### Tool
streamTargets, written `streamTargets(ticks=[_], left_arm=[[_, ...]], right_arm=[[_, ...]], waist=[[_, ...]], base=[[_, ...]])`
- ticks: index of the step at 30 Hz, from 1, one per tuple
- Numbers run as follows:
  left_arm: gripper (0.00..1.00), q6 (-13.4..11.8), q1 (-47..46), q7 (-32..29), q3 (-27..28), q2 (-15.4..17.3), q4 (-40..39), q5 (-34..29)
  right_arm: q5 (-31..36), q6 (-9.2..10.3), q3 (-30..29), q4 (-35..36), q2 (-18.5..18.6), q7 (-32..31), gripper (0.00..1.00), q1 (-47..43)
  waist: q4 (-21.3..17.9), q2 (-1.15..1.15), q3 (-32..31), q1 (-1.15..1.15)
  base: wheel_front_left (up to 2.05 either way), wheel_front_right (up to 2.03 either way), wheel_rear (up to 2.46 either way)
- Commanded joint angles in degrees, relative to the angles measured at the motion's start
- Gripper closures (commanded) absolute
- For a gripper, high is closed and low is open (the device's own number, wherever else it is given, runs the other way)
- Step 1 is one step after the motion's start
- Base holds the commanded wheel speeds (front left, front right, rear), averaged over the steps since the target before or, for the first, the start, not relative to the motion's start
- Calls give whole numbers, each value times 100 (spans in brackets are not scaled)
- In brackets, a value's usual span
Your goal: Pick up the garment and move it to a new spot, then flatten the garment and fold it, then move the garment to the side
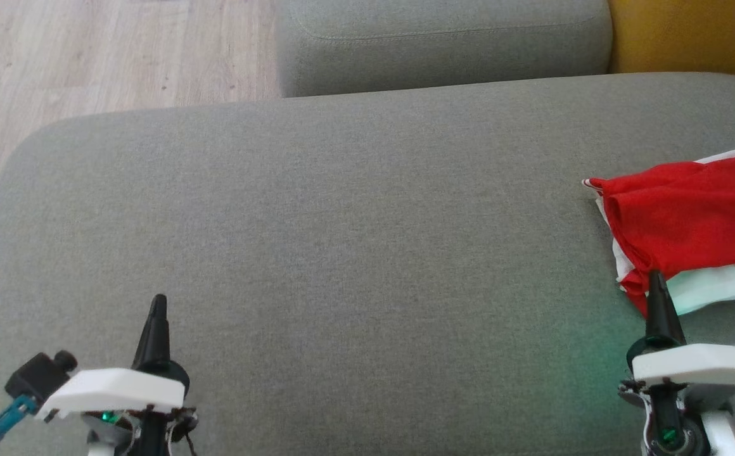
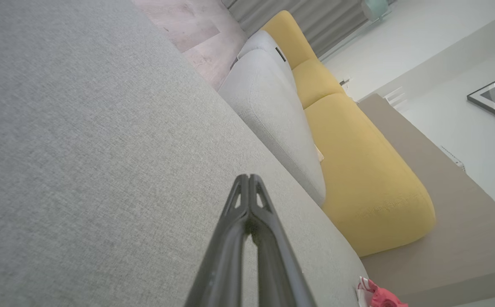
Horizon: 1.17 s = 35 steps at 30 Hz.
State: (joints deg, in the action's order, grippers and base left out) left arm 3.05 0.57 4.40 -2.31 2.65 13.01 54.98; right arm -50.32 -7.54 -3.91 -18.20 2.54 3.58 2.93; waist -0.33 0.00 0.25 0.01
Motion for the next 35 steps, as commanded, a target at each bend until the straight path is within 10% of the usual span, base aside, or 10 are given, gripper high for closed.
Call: streamTargets(ticks=[1, 35], left_arm=[[100, 45, -348, -46, 179, 57, -170, 138], [100, 276, -535, -623, 553, 62, -12, 2239]], right_arm=[[-169, 3, 43, 226, 22, -33, 100, 285], [-2494, 4, -134, 337, 29, -597, 100, 309]], waist=[[1, 0, 0, 0], [19, 0, -4, 0]], base=[[0, 0, 0], [0, 0, 0]])
